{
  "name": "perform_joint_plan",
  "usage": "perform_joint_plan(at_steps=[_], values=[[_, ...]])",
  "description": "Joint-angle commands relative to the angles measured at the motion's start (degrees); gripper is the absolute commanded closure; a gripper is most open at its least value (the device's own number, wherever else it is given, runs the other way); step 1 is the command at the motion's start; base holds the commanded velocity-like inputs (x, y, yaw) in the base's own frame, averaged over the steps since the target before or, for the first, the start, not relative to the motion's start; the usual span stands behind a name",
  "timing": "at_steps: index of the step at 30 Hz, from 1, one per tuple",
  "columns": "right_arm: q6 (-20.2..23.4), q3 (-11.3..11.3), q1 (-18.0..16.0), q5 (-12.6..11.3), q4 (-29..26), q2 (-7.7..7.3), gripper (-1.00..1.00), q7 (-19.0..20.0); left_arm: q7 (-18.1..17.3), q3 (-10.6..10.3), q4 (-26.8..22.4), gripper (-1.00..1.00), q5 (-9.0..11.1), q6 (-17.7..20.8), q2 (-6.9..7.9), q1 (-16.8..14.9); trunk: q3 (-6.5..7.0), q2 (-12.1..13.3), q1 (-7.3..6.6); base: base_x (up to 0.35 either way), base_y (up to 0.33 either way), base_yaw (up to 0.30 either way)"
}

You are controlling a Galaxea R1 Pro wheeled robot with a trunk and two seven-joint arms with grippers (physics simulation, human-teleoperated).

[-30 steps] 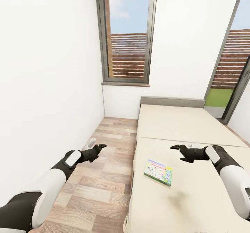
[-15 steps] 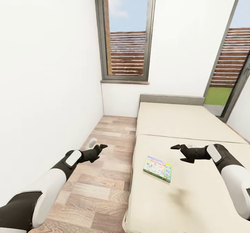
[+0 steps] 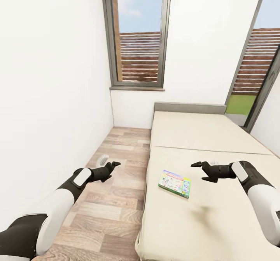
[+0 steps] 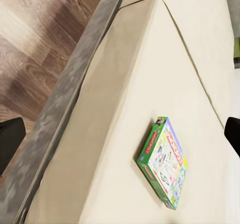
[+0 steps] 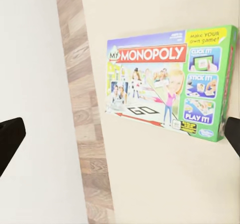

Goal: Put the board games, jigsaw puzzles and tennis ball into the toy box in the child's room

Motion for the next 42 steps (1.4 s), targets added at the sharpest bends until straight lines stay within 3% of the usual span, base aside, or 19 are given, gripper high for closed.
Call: perform_joint_plan(at_steps=[1, 31, 42], values=[[0.24, -0.39, -0.05, 0.56, -0.01, 0.05, -1.0, 0.45, -0.13, 0.23, -0.03, -1.0, -0.01, 0.3, 0.0, -0.04, -0.25, -0.44, 0.22, 0.0, 0.0, -0.01], [-0.07, 0.34, -0.04, 0.71, -0.03, 0.53, -1.0, 0.13, -1.66, 0.03, -0.26, -1.0, -0.33, -0.15, 0.11, 0.07, -5.72, -12.48, 6.81, 0.0, 0.0, -0.002], [-0.08, 0.4, -0.04, 0.83, -0.03, 0.54, -1.0, 0.06, -1.95, -0.16, -1.1, -1.0, -0.38, -0.32, -0.06, 0.44, -5.72, -12.48, 6.81, 0.0, 0.0, 0.0]])
